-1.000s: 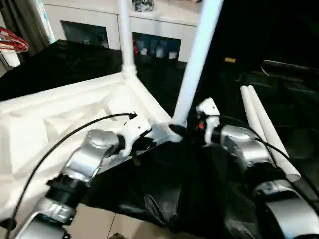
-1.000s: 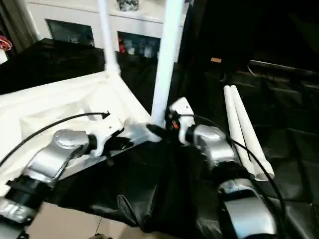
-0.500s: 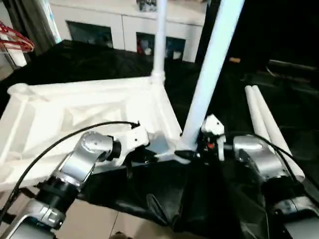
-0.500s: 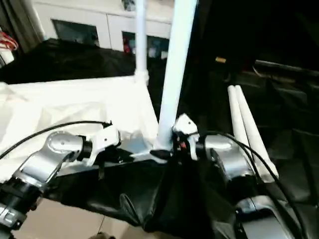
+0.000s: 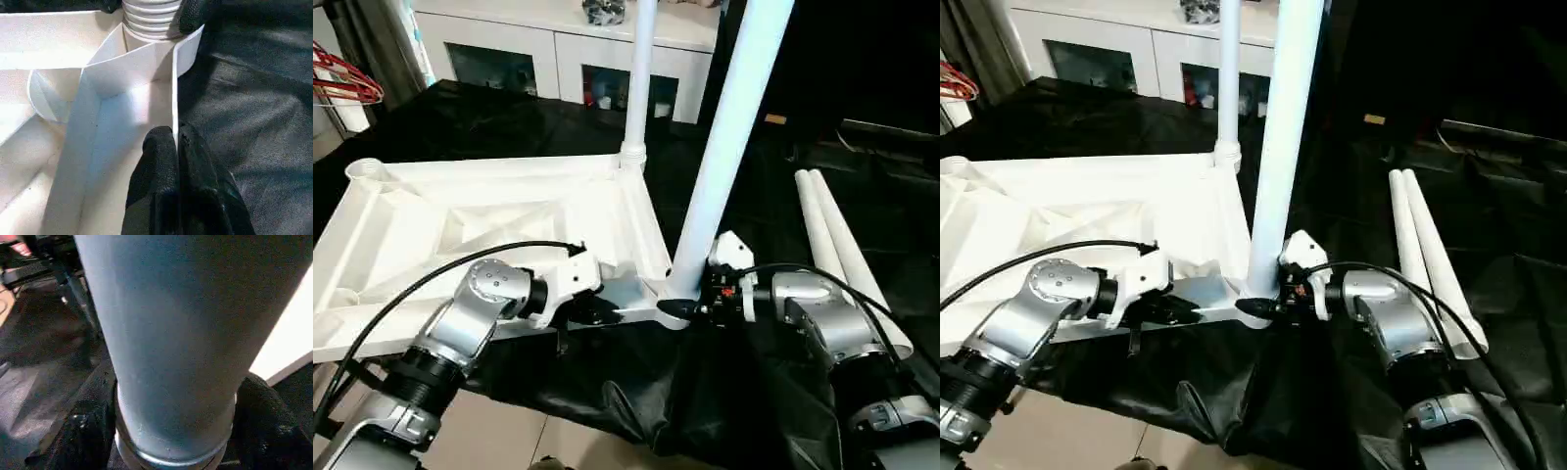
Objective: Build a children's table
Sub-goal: Insert table leg to table base
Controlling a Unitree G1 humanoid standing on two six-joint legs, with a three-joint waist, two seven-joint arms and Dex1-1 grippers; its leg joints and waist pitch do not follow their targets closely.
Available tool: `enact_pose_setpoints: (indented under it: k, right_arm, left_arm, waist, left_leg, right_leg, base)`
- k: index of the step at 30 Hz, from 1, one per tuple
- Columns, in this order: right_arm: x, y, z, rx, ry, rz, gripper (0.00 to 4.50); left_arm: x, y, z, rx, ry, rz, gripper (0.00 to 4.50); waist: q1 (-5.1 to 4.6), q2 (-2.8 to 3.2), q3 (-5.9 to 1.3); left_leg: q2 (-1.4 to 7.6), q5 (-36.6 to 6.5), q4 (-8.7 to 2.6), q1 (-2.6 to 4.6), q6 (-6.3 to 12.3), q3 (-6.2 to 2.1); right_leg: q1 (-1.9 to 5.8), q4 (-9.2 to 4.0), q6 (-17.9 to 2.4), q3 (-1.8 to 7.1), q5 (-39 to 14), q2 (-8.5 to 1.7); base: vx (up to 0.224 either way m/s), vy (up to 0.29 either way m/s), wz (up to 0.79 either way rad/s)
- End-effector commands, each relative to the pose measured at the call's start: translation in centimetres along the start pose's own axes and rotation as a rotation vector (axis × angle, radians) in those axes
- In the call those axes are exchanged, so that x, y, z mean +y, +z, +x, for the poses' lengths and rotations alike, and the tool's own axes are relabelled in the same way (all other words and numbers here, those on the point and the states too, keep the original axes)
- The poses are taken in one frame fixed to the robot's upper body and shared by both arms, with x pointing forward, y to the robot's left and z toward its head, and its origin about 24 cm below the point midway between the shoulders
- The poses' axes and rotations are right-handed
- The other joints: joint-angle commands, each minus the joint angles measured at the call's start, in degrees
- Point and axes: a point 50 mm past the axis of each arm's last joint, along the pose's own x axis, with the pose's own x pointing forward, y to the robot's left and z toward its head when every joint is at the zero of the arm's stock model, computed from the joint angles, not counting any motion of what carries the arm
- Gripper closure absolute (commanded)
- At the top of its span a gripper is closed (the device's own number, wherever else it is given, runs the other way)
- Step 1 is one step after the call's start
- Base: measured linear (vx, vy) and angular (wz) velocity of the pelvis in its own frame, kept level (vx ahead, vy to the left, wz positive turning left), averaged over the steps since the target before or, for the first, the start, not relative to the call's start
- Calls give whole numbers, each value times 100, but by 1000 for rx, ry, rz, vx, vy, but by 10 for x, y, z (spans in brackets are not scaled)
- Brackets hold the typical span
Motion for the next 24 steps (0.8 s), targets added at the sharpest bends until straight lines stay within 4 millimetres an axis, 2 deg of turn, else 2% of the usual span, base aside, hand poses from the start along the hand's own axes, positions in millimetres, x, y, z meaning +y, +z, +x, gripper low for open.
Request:
enact_pose_setpoints:
  k: [1,2,3,4,5,6,7,8,9,10,11,13,14,16,17,21,24]
  right_arm:
    - [5,-4,22,-15,-53,53,178]
    - [1,-5,28,-19,-140,80,178]
    - [-2,-6,33,-21,-207,94,178]
    - [-2,-6,33,-21,-207,94,178]
    - [-2,-6,33,-21,-207,94,178]
    - [-5,-7,44,-31,-325,146,178]
    - [-6,-7,45,-33,-338,152,178]
    - [-7,-7,51,-38,-401,184,178]
    - [-7,-6,58,-49,-447,199,178]
    - [-7,-4,62,-60,-485,201,178]
    - [-7,-2,65,-74,-517,198,178]
    - [-6,1,69,-95,-510,204,178]
    - [-6,1,70,-102,-506,211,122]
    - [-6,4,70,-125,-484,233,108]
    - [-7,6,69,-136,-467,230,108]
    - [-7,8,63,-128,-394,156,61]
    - [-6,8,56,-123,-312,109,61]
  left_arm:
    - [15,21,11,-64,146,-6,450]
    - [21,24,16,-65,206,-31,450]
    - [24,26,19,-64,249,-46,450]
    - [24,26,19,-64,249,-46,450]
    - [24,26,19,-64,249,-46,450]
    - [31,31,27,-71,333,-87,450]
    - [32,32,28,-72,343,-91,450]
    - [34,36,33,-83,377,-116,450]
    - [35,39,38,-93,397,-131,450]
    - [35,41,40,-100,408,-138,450]
    - [35,42,43,-106,410,-143,450]
    - [33,43,45,-112,397,-141,450]
    - [32,43,46,-113,390,-140,450]
    - [30,42,46,-116,369,-134,450]
    - [28,41,45,-116,352,-120,450]
    - [23,37,41,-113,290,-82,450]
    - [19,34,37,-116,241,-58,450]
  waist:
    - [-29,48,-378]
    - [-42,49,-370]
    - [-70,37,-348]
    - [-81,40,-362]
    - [-77,38,-365]
    - [-87,48,-353]
    - [-98,54,-349]
    - [-93,54,-363]
    - [-105,73,-364]
    - [-108,78,-369]
    - [-113,76,-375]
    - [-108,74,-390]
    - [-104,76,-396]
    - [-95,83,-411]
    - [-98,81,-410]
    - [-104,92,-415]
    - [-129,91,-407]
  left_leg:
    - [341,-1430,-398,163,9,-132]
    - [348,-1507,-408,169,-44,-139]
    - [328,-1692,-421,172,-140,-169]
    - [334,-1714,-429,180,-193,-182]
    - [342,-1725,-433,177,-189,-194]
    - [344,-1730,-434,176,-163,-179]
    - [320,-1827,-423,222,-190,-172]
    - [319,-1824,-420,221,-192,-187]
    - [325,-1768,-432,188,-196,-199]
    - [329,-1791,-429,212,-208,-191]
    - [330,-1777,-429,208,-204,-188]
    - [328,-1641,-425,173,-111,-173]
    - [328,-1588,-422,172,-78,-166]
    - [326,-1360,-420,136,38,-153]
    - [324,-1337,-417,125,61,-152]
    - [327,-1262,-412,111,147,-148]
    - [339,-1337,-421,116,146,-157]
  right_leg:
    - [237,-488,-1199,325,-1570,-548]
    - [229,-491,-1157,327,-1757,-554]
    - [232,-545,-1015,305,-2266,-566]
    - [228,-559,-913,308,-2447,-577]
    - [241,-565,-878,307,-2463,-585]
    - [212,-580,-844,322,-2446,-578]
    - [174,-610,-826,318,-2571,-565]
    - [198,-601,-825,310,-2579,-576]
    - [217,-594,-831,309,-2513,-582]
    - [185,-601,-828,308,-2471,-573]
    - [189,-595,-855,315,-2377,-574]
    - [215,-561,-932,331,-2001,-573]
    - [220,-549,-959,334,-1891,-569]
    - [259,-496,-1049,332,-1476,-556]
    - [264,-487,-1058,333,-1437,-556]
    - [280,-480,-1096,325,-1366,-557]
    - [281,-487,-1093,323,-1481,-564]
  base:
    - [0,0,0]
    - [0,0,0]
    - [0,0,0]
    - [0,0,0]
    - [0,0,0]
    - [0,0,0]
    - [0,0,0]
    - [0,0,0]
    - [0,0,0]
    - [0,0,0]
    - [0,0,0]
    - [0,0,0]
    - [0,0,0]
    - [0,0,0]
    - [0,0,0]
    - [0,0,0]
    - [0,0,0]
